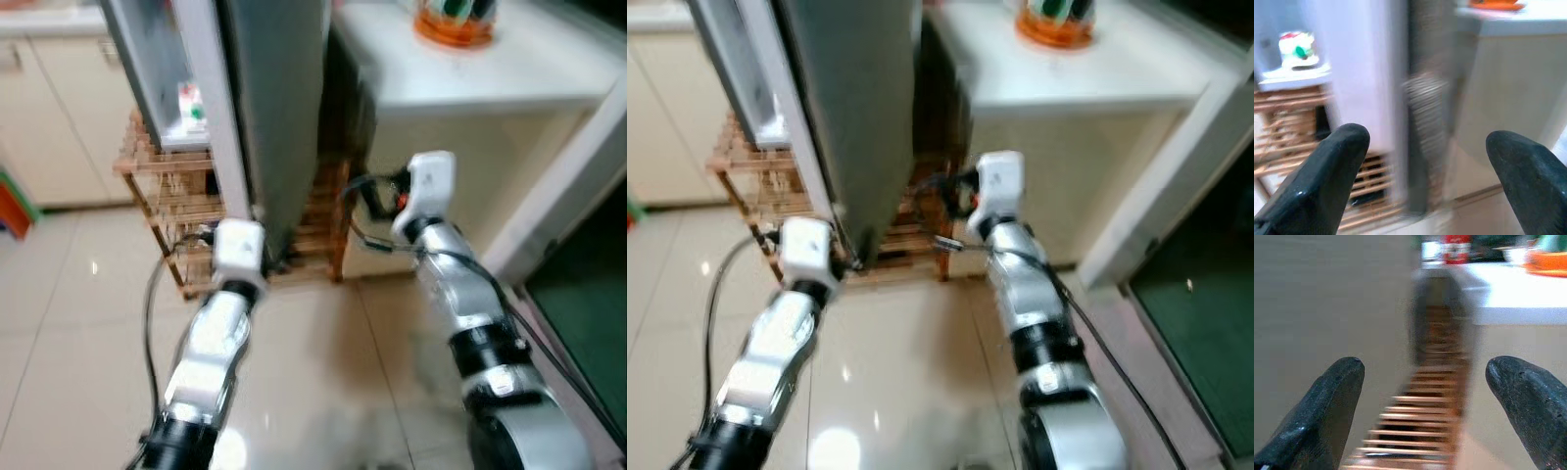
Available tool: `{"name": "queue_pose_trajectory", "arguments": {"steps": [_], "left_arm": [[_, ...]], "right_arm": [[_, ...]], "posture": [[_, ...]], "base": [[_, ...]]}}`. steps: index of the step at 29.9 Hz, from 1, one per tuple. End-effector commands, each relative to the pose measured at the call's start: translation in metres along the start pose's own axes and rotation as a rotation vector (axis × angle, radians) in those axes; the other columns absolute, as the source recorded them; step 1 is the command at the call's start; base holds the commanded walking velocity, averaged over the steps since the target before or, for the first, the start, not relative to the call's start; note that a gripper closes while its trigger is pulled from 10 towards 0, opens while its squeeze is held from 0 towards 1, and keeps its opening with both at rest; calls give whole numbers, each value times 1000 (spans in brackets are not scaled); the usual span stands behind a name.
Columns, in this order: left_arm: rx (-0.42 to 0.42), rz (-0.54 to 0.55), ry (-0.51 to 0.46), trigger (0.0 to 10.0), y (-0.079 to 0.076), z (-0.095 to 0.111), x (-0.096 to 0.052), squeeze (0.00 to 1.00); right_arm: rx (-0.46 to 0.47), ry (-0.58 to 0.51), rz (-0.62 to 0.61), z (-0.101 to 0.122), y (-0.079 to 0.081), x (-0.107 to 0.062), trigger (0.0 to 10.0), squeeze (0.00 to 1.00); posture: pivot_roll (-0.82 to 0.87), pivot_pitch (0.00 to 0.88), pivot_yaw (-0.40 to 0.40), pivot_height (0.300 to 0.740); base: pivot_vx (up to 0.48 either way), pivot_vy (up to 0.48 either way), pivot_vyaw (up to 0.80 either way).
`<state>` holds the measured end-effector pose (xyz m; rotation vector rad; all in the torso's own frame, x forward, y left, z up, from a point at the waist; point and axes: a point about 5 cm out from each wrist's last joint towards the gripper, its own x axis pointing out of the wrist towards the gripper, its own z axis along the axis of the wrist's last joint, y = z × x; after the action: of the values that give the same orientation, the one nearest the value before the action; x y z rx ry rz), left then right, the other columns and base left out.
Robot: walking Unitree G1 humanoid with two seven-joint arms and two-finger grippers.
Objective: Restocking fridge
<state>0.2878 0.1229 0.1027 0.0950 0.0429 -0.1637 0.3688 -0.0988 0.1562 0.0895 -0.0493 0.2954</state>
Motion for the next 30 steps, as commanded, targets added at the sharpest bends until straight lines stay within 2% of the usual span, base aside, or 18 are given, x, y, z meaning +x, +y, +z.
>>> {"name": "queue_pose_trajectory", "arguments": {"steps": [1,3,7,9,10,11,12,13,14,15,16,17,18,20,24,28,29,30], "left_arm": [[-2,11,51,10000,6,-10,-6,0],[0,9,58,10000,6,-12,-6,0],[0,9,84,10000,6,-16,-9,0],[-4,14,90,10000,4,-17,-9,0],[-5,19,91,10000,4,-17,-10,0],[-5,19,91,10000,4,-17,-10,0],[-4,21,90,10000,3,-16,-9,0],[-2,24,87,10000,2,-14,-9,0],[-2,24,87,10000,2,-14,-9,0],[-5,26,86,10000,1,-13,-8,0],[-5,27,88,10000,1,-13,-8,0],[-6,27,91,10000,0,-13,-6,0],[-7,28,92,10000,-1,-13,-6,0],[6,30,86,10000,-2,-11,-4,0],[3,34,43,10000,-1,-5,-4,0],[-6,42,38,10000,2,-7,-8,0],[-9,47,38,10000,4,-8,-10,0],[-9,47,38,10000,4,-8,-10,0]], "right_arm": [[18,7,51,6,10,10,10000,0],[21,9,62,7,13,12,10000,0],[27,8,122,16,29,26,10000,0],[37,0,162,28,45,37,10000,0],[47,4,193,34,59,43,10000,0],[47,4,193,34,59,43,10000,0],[51,9,210,36,68,45,10000,0],[73,12,260,41,93,49,10000,0],[73,12,260,41,93,49,10000,0],[108,-14,350,51,127,50,10000,0],[126,-28,393,56,140,49,10000,0],[182,-60,509,64,165,44,10000,0],[222,-82,588,69,181,40,10000,0],[275,-103,699,72,200,32,10000,0],[264,-70,679,52,189,29,10000,0],[267,-27,513,18,133,27,10000,0],[253,-22,446,7,107,21,10000,0],[253,-22,446,7,107,21,10000,0]], "posture": [[23,1,-39,740],[26,2,-41,740],[42,10,-53,740],[61,22,-74,740],[73,29,-85,740],[73,29,-85,740],[79,35,-91,740],[87,45,-99,740],[87,45,-99,740],[95,50,-99,740],[95,50,-99,740],[101,54,-98,740],[102,55,-98,740],[102,59,-98,740],[87,69,-89,740],[63,72,-76,740],[51,66,-74,740],[51,66,-74,740]], "base": [[0,0,0],[0,0,0],[0,0,0],[0,0,0],[0,0,0],[0,0,0],[0,0,0],[0,0,0],[0,0,0],[0,0,0],[0,0,0],[0,0,0],[0,0,0],[0,0,0],[0,0,0],[406,77,0],[307,371,0],[307,371,0]]}}
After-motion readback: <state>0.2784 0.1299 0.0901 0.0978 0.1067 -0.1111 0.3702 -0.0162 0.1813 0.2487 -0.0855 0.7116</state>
